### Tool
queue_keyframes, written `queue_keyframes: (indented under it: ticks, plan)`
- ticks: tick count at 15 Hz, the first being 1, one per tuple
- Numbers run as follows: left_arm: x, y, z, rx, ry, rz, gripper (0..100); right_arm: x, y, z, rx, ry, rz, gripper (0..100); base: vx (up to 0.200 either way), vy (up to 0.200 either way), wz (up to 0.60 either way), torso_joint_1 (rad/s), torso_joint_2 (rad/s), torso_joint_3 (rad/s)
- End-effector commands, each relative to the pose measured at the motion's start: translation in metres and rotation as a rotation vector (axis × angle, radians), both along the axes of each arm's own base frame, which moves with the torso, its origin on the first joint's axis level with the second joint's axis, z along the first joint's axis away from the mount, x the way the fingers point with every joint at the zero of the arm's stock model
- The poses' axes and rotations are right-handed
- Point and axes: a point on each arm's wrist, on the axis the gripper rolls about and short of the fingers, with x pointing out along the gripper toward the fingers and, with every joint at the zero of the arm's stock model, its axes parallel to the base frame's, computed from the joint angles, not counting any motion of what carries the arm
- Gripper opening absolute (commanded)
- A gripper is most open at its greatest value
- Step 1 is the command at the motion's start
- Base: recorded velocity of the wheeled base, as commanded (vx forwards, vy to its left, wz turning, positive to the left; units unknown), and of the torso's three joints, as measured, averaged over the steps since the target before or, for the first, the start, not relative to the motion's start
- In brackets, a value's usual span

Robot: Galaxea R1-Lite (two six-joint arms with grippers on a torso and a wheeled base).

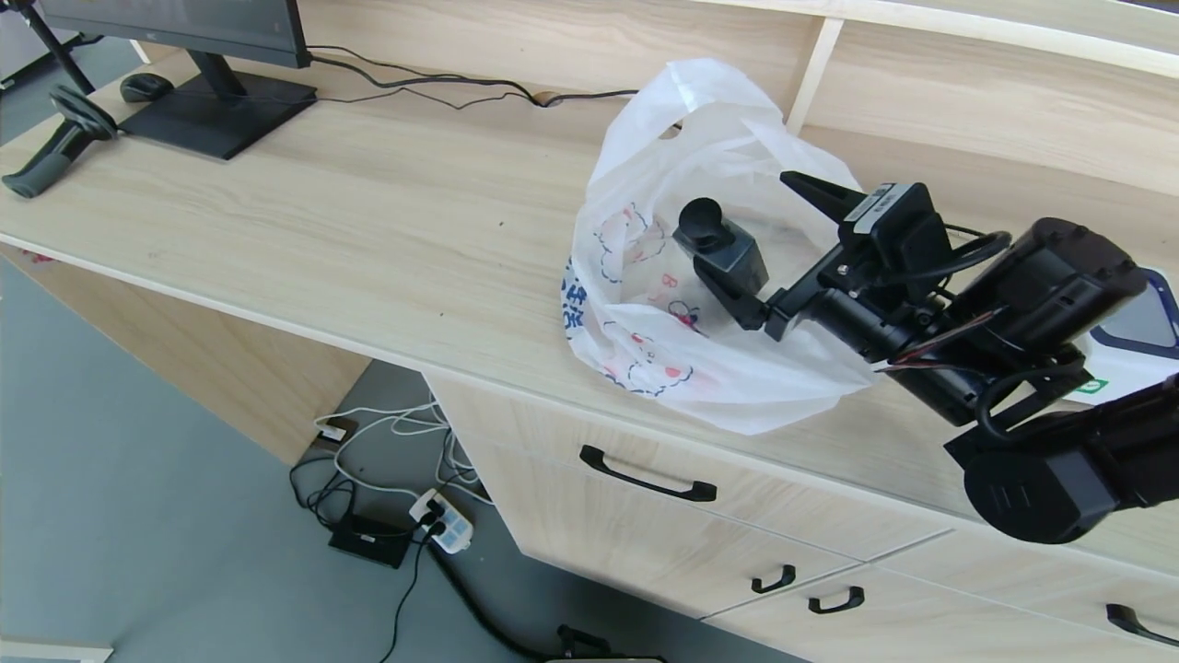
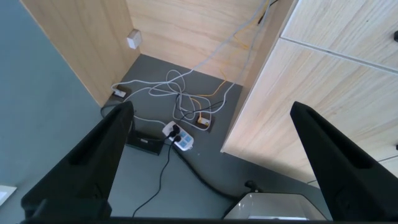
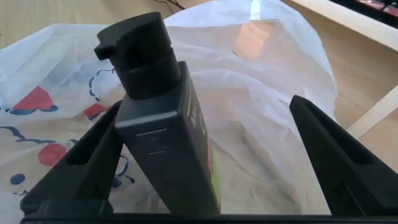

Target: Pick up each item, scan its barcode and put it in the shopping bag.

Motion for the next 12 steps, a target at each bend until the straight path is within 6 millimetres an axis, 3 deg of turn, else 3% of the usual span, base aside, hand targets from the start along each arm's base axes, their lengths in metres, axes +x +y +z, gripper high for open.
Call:
queue_keyframes:
  ticks: [1,6,9,12]
  plan:
    - [0.000,0.000,0.000,0.000,0.001,0.000,100,0.006,0.002,-0.010,-0.012,0.026,-0.001,100,0.000,0.000,0.00,0.000,0.00,0.000]
    - [0.000,0.000,0.000,-0.003,0.001,0.000,100,0.015,0.005,-0.018,0.013,0.029,-0.032,100,0.000,0.000,0.00,0.000,0.00,0.000]
    - [0.000,0.000,0.000,-0.001,0.001,0.000,100,0.022,-0.014,-0.015,0.024,0.004,-0.116,100,0.000,0.000,0.00,0.000,0.00,0.000]
    - [0.000,0.000,0.000,-0.001,0.001,0.000,100,0.020,-0.009,-0.015,0.031,0.011,-0.089,100,0.000,0.000,0.00,0.000,0.00,0.000]
